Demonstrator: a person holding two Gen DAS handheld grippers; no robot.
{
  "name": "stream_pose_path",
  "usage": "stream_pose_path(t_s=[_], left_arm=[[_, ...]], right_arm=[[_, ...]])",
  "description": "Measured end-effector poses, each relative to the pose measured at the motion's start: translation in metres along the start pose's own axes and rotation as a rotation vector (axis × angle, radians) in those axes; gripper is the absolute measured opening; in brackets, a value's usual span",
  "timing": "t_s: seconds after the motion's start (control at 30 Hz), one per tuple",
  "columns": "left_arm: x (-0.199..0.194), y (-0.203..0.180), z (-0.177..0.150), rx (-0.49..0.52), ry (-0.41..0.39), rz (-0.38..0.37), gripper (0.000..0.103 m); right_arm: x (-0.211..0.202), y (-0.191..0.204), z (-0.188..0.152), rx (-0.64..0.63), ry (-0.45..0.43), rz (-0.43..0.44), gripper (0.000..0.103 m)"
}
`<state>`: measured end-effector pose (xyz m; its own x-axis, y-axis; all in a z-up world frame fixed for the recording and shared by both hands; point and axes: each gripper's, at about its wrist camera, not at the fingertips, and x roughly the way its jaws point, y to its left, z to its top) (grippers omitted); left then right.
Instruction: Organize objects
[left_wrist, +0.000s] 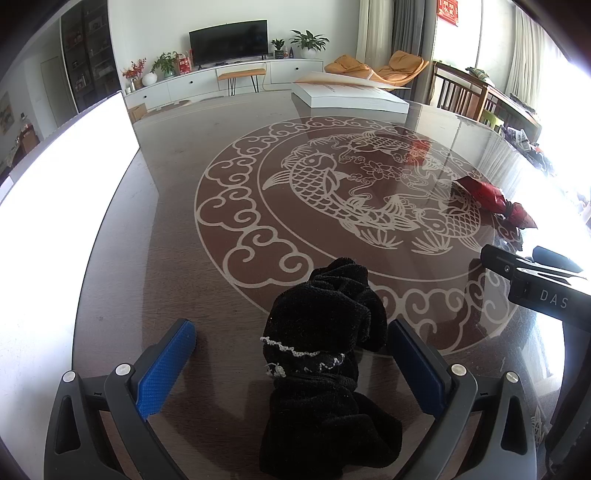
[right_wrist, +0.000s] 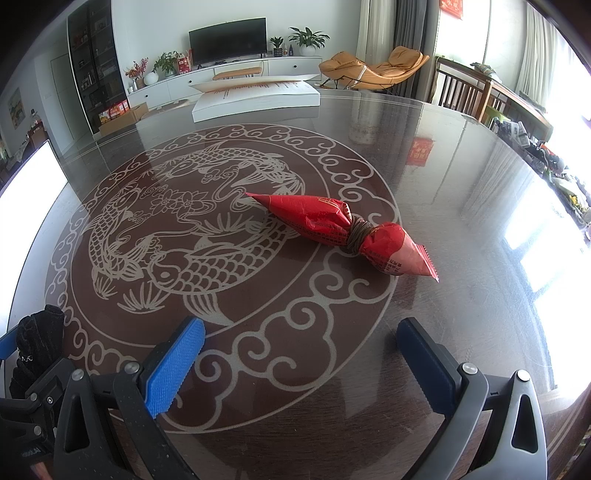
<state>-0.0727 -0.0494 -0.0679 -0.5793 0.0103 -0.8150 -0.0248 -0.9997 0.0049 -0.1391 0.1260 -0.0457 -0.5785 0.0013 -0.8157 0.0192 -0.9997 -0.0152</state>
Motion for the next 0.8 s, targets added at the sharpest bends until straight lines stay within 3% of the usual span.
stream_pose_path(t_s=[0.8], left_arm=[[0.0001,-0.0003,-0.0001,0.0,0.0,0.0,0.103]], right_arm=[[-0.0003,0.0,-0.0001,0.0,0.0,0.0,0.103]])
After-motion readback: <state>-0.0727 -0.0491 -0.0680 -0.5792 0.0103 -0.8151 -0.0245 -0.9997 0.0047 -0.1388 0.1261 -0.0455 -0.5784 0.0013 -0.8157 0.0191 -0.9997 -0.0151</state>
